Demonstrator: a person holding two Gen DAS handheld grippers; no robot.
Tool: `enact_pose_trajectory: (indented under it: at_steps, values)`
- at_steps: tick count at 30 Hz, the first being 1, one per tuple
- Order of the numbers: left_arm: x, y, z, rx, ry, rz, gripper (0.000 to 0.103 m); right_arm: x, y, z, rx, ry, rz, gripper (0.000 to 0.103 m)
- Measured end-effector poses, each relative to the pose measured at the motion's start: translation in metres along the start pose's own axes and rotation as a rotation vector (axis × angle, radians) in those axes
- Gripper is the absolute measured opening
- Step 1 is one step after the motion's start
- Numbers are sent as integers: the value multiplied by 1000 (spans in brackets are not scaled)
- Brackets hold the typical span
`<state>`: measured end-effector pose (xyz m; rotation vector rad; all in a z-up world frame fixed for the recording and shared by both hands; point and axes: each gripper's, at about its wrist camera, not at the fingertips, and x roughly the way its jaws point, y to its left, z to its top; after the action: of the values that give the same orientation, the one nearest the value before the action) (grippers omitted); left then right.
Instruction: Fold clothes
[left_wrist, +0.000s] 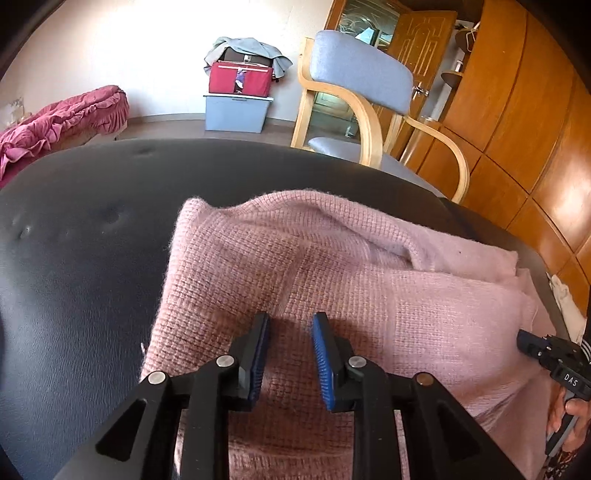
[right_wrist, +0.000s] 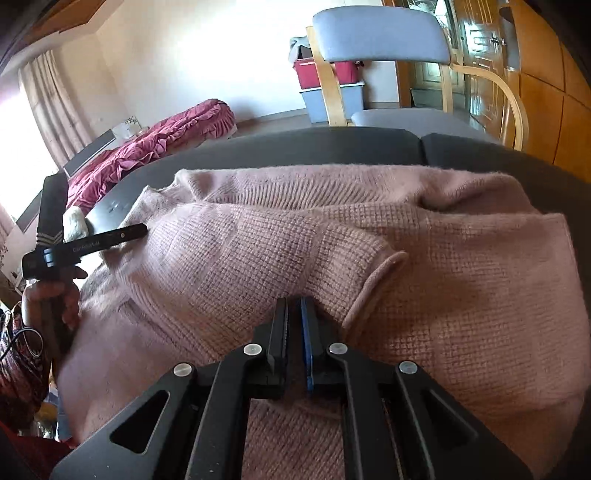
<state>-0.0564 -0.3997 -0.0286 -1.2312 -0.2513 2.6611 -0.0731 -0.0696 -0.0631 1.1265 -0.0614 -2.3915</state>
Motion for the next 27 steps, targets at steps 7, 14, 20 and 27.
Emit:
enact_pose_trajectory:
  at_steps: [7, 14, 20, 27]
  values:
    - [22, 7, 27, 2, -8, 38, 23, 21, -3, 22, -29, 4, -40, 7]
    - [42, 15, 53, 1, -29, 81, 23, 55, -10, 55, -87, 14, -92, 7]
    - [60, 28, 78, -13, -42, 69, 23, 78, -8, 78, -94, 9, -128, 7]
    - [70, 24, 93, 25, -46, 113, 23, 92, -7, 92, -91, -3, -170, 7]
